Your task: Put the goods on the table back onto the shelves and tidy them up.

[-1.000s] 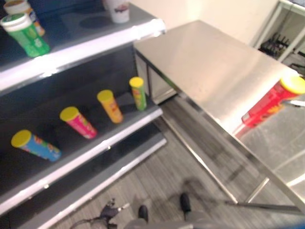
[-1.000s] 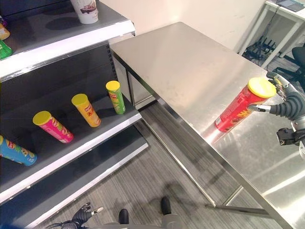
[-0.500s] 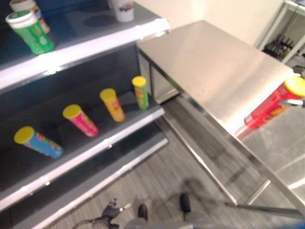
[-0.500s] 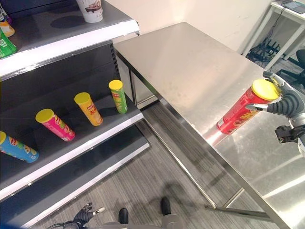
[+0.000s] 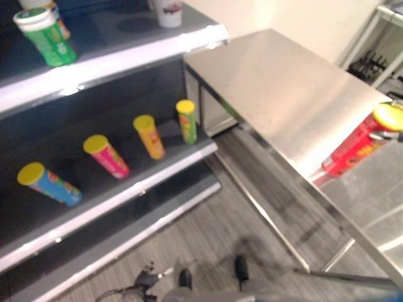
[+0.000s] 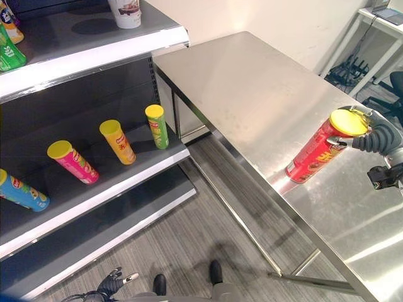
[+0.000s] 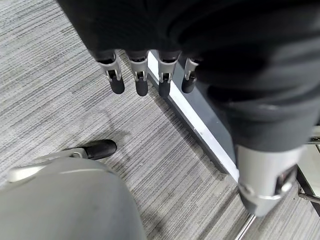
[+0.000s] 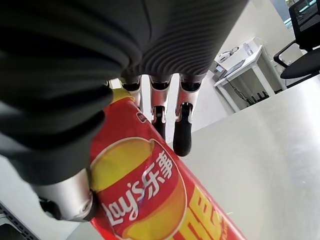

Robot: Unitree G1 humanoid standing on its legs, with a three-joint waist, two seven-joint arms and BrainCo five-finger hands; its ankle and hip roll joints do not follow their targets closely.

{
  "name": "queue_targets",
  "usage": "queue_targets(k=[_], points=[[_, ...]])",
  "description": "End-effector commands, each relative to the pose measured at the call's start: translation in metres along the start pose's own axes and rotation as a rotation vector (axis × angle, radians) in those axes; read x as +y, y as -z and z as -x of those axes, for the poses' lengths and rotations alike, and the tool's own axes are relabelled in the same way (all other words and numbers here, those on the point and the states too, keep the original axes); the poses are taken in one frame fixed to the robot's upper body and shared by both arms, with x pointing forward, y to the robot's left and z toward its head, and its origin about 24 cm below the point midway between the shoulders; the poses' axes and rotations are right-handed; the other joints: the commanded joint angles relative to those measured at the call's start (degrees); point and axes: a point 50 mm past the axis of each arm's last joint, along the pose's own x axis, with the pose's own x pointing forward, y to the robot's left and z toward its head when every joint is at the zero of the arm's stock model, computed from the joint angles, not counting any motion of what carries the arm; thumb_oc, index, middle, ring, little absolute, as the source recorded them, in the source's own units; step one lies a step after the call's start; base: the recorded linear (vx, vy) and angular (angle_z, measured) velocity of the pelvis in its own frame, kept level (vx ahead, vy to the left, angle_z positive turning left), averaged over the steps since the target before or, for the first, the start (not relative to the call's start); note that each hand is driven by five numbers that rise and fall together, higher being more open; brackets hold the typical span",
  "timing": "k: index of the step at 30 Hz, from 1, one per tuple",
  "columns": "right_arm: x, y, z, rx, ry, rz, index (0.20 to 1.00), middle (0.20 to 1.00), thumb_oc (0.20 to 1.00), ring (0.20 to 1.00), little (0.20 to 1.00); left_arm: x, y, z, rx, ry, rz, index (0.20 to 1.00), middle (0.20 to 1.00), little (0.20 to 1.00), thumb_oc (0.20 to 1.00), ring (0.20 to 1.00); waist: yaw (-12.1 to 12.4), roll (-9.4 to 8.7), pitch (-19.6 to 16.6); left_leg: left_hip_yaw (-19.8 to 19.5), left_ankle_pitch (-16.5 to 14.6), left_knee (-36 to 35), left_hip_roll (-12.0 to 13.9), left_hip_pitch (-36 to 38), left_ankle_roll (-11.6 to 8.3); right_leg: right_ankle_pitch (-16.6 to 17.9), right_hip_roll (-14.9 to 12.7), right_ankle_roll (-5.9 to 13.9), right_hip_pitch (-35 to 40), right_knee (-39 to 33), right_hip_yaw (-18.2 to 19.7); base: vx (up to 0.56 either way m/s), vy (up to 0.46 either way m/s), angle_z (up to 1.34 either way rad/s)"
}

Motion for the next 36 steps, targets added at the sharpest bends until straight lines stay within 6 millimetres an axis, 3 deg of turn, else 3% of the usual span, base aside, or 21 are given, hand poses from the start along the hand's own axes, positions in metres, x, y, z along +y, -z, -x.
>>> queue_targets(k=[1, 5, 7, 12, 14, 15, 16, 18, 19, 21, 23, 24, 25, 26, 27, 30, 33, 36], points=[[-0.015, -0.022, -0.006, -0.103, 0.084, 0.001, 0.200, 0.200, 0.200, 0.200, 0.200, 0.021, -0.016, -0.005, -0.036, -0.067, -0.010, 1.000, 1.000, 1.000, 1.000, 1.000, 2.45, -2.62, 0.16, 0.21, -1.42, 0.01, 0.78, 0.68, -4.23, -5.65, 1.13, 2.89, 3.96, 1.69, -4.90, -0.02, -0.021, 0.03], [-0.019, -0.033, -0.003, -0.190, 0.154, -0.067, 0.200, 0.200, 0.200, 0.200, 0.200, 0.025, -0.021, -0.006, -0.050, -0.085, 0.000, 1.000, 1.000, 1.000, 1.000, 1.000, 2.48, -2.38, 0.07, 0.08, -1.39, 0.01, 0.94, 0.88, -4.31, -6.00, 1.25, 2.74, 4.03, 2.13, -5.05, -0.03, -0.049, 0.05], [-0.023, -0.062, 0.005, -0.390, 0.234, -0.182, 0.200, 0.200, 0.200, 0.200, 0.200, 0.032, -0.021, -0.005, -0.062, -0.104, 0.022, 1.000, 1.000, 1.000, 1.000, 1.000, 3.08, -1.87, -0.22, -0.62, -1.03, 0.01, 1.47, 1.16, -4.62, -7.32, 1.71, 1.91, 4.42, 3.18, -5.66, -0.07, -0.158, 0.10], [-0.020, -0.090, 0.009, -0.572, 0.266, -0.256, 0.200, 0.200, 0.200, 0.200, 0.200, 0.033, -0.016, -0.002, -0.062, -0.106, 0.049, 1.000, 1.000, 1.000, 1.000, 1.000, 4.85, -1.18, 0.16, -3.30, 0.65, 0.43, 1.68, -0.58, -5.47, -8.65, 2.35, 1.04, 4.83, 3.62, -7.96, -0.10, -0.126, 0.34], [-0.017, -0.109, 0.011, -0.681, 0.260, -0.292, 0.200, 0.200, 0.200, 0.200, 0.200, 0.030, -0.016, -0.002, -0.072, -0.105, 0.083, 1.000, 1.000, 1.000, 1.000, 1.000, 6.82, -0.86, 1.54, -6.20, 2.27, 1.44, 0.96, -4.09, -6.27, -9.22, 2.20, 0.63, 4.90, 3.35, -10.30, -0.18, -0.087, 0.56], [-0.017, -0.109, 0.011, -0.682, 0.260, -0.292, 0.200, 0.200, 0.200, 0.200, 0.200, 0.030, -0.016, -0.002, -0.071, -0.105, 0.084, 1.000, 1.000, 1.000, 1.000, 1.000, 6.53, -0.86, 1.51, -6.47, 2.26, 1.57, 0.90, -4.26, -6.28, -9.26, 2.16, 0.63, 4.91, 3.34, -10.56, -0.16, -0.004, 0.75], [-0.015, -0.114, 0.013, -0.702, 0.246, -0.288, 0.200, 0.200, 0.200, 0.200, 0.200, 0.025, -0.014, -0.002, -0.063, -0.099, 0.105, 1.000, 1.000, 1.000, 1.000, 1.000, 7.10, -0.79, 2.12, -4.74, 2.72, 2.69, 1.28, -5.95, -6.56, -9.43, 1.29, 0.72, 5.14, 3.63, -13.23, -0.16, 0.055, 0.95], [-0.011, -0.116, 0.014, -0.711, 0.229, -0.297, 0.200, 0.200, 0.200, 0.200, 0.200, 0.023, -0.006, 0.000, -0.034, -0.100, 0.125, 1.000, 1.000, 1.000, 1.000, 1.000, 7.01, -0.55, 2.02, -0.87, 2.13, 3.70, 2.88, -5.96, -6.46, -8.93, 0.10, 0.92, 4.04, 4.84, -15.43, -0.16, 0.095, 1.05], [-0.011, -0.116, 0.014, -0.711, 0.228, -0.297, 0.200, 0.200, 0.200, 0.200, 0.200, 0.023, -0.006, 0.000, -0.034, -0.100, 0.125, 1.000, 1.000, 1.000, 1.000, 1.000, 7.01, -0.53, 2.02, -0.85, 2.02, 3.79, 2.92, -5.97, -6.47, -9.01, 0.12, 0.92, 4.02, 4.95, -15.40, -0.11, 0.107, 0.98], [-0.006, -0.120, 0.015, -0.726, 0.190, -0.287, 0.200, 0.200, 0.200, 0.200, 0.200, 0.021, 0.000, 0.001, -0.007, -0.098, 0.119, 1.000, 1.000, 1.000, 1.000, 1.000, 6.58, -0.56, 2.01, 1.13, 0.92, 5.73, 5.79, -4.78, -6.80, -8.12, -2.02, 1.13, 2.42, 6.28, -16.96, -0.14, 0.184, 0.59], [-0.002, -0.124, 0.017, -0.740, 0.148, -0.287, 0.200, 0.200, 0.200, 0.200, 0.200, 0.020, 0.003, 0.001, 0.008, -0.100, 0.109, 1.000, 1.000, 1.000, 1.000, 1.000, 5.64, -0.44, 1.58, 1.65, 0.95, 7.02, 9.37, -3.30, -7.25, -7.35, -3.81, 1.55, 1.26, 6.28, -18.08, -0.13, 0.209, 0.54], [-0.002, -0.124, 0.017, -0.740, 0.148, -0.287, 0.200, 0.200, 0.200, 0.200, 0.200, 0.020, 0.003, 0.001, 0.008, -0.099, 0.109, 1.000, 1.000, 1.000, 1.000, 1.000, 5.63, -0.43, 1.59, 1.63, 0.93, 7.04, 9.39, -3.30, -7.26, -7.36, -3.79, 1.54, 1.29, 6.28, -18.10, -0.13, 0.360, 0.53], [0.003, -0.124, 0.016, -0.735, 0.102, -0.306, 0.200, 0.200, 0.200, 0.200, 0.200, 0.022, 0.001, 0.001, 0.001, -0.104, 0.097, 1.000, 1.000, 1.000, 1.000, 1.000, 4.60, -0.06, 0.67, 1.28, 1.98, 8.11, 12.55, -0.94, -8.35, -5.90, -5.05, 2.45, -0.17, 6.08, -18.27, -0.08, 0.391, 0.28], [0.006, -0.123, 0.015, -0.729, 0.080, -0.317, 0.200, 0.200, 0.200, 0.200, 0.200, 0.022, 0.001, 0.001, -0.002, -0.102, 0.087, 1.000, 1.000, 1.000, 1.000, 1.000, 4.26, 0.38, -0.07, 0.17, 1.71, 7.34, 13.02, 0.64, -9.27, -5.07, -5.18, 3.05, -0.57, 5.63, -17.94, -0.07, 0.501, 0.58], [0.010, -0.126, 0.016, -0.734, 0.051, -0.311, 0.200, 0.200, 0.200, 0.200, 0.200, 0.023, 0.001, 0.001, -0.004, -0.101, 0.081, 1.000, 1.000, 1.000, 1.000, 1.000, 3.95, 0.85, -0.56, -0.57, 1.06, 6.58, 12.78, 1.29, -9.41, -4.15, -5.36, 3.48, -0.60, 5.15, -17.43, -0.02, 0.376, 0.58], [0.023, -0.127, 0.013, -0.725, -0.024, -0.297, 0.200, 0.200, 0.200, 0.200, 0.200, 0.028, -0.016, -0.003, -0.058, -0.096, 0.046, 1.000, 1.000, 1.000, 1.000, 1.000, 3.35, 0.96, -0.82, 3.28, -2.74, 3.13, 10.56, 1.63, -8.57, 0.27, -7.91, 5.40, -2.84, 2.76, -16.13, -0.15, 0.442, 0.17], [0.041, -0.138, 0.005, -0.747, -0.096, -0.269, 0.200, 0.200, 0.200, 0.200, 0.200, 0.047, -0.030, -0.004, -0.101, -0.144, 0.023, 1.000, 1.000, 1.000, 1.000, 1.000, 3.57, 0.31, 0.16, 4.81, -2.85, 1.14, 7.57, 0.49, -7.11, 4.47, -8.80, 6.63, -6.63, 1.88, -13.63, -0.27, 0.332, -0.30], [0.053, -0.159, 0.002, -0.819, -0.187, -0.219, 0.200, 0.200, 0.200, 0.200, 0.200, 0.064, -0.042, -0.003, -0.142, -0.204, 0.075, 1.000, 1.000, 1.000, 1.000, 1.000, 4.53, 0.00, 1.69, 4.33, -1.83, 1.55, 5.57, -2.20, -5.31, 0.54, -6.15, 5.88, -7.43, 6.41, -7.58, -0.26, 0.233, -0.16]])
